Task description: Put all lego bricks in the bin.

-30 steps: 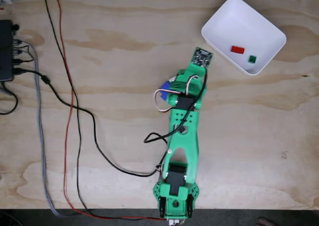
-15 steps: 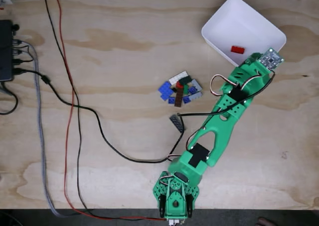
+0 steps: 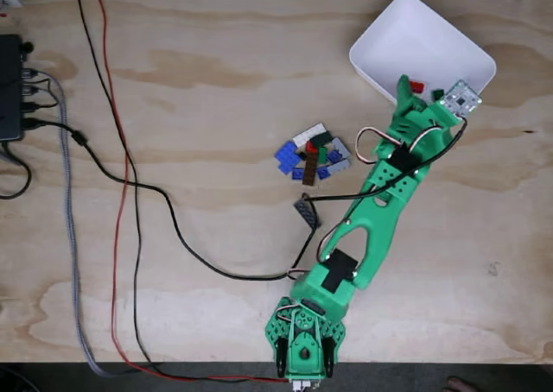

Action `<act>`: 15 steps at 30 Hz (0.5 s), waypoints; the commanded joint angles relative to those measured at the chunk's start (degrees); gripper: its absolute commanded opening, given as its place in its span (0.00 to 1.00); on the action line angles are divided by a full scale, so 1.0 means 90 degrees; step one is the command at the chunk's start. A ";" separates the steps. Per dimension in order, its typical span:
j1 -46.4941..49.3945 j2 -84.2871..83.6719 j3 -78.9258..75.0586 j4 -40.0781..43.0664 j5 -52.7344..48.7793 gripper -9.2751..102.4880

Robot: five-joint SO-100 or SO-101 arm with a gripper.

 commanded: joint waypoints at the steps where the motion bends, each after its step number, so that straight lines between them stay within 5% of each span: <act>1: -0.1123 0.4541 0.1240 0.2744 -0.0381 0.33; 6: -0.2217 0.6182 0.3662 0.4395 -0.1367 0.35; 15: -0.2646 0.4082 0.5010 0.3271 -0.2695 0.35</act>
